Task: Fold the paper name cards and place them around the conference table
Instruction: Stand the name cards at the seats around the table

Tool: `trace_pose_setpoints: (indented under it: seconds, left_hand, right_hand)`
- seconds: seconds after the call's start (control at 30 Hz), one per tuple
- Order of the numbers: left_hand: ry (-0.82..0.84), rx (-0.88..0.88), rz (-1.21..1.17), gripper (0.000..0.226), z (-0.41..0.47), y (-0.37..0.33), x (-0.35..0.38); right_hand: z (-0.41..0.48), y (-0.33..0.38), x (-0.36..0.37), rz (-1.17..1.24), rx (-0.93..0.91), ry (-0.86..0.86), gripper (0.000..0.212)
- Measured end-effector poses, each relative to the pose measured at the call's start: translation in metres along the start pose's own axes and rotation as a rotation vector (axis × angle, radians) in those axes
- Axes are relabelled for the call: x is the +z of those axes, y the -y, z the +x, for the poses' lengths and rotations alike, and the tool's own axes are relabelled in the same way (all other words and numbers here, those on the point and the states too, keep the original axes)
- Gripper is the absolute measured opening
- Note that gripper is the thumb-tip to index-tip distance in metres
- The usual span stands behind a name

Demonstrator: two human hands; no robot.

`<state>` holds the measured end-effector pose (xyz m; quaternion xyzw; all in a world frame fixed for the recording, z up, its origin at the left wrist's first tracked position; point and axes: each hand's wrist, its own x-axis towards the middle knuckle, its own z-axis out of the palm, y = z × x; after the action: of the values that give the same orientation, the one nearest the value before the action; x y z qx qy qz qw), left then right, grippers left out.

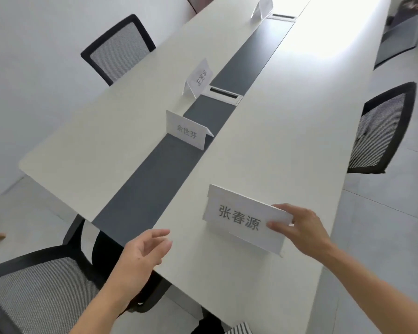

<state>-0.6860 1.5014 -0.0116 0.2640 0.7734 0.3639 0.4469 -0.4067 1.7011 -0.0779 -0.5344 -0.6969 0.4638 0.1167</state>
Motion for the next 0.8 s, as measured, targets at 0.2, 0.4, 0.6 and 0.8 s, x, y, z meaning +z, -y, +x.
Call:
trace_pose_setpoints:
  seconds: [0.2,0.4,0.6,0.8]
  left_hand:
    - [0.249,0.211,-0.004,0.085,0.041,-0.032,0.009]
    - [0.518,0.118,-0.142,0.083,0.038,-0.008,0.018]
    - [0.390,-0.165,-0.362,0.073,0.021,0.042,0.012]
    - [0.212,-0.258,-0.479,0.069,0.002,0.072,-0.016]
  right_hand:
    - [-0.050,0.047,-0.039,0.478,0.016,0.232,0.032]
    - [-0.081,0.036,-0.008,0.577,0.167,0.258,0.044]
    - [-0.082,0.025,0.033,0.519,0.199,0.255,0.028]
    - [-0.020,-0.028,0.043,0.186,0.079,-0.192,0.076]
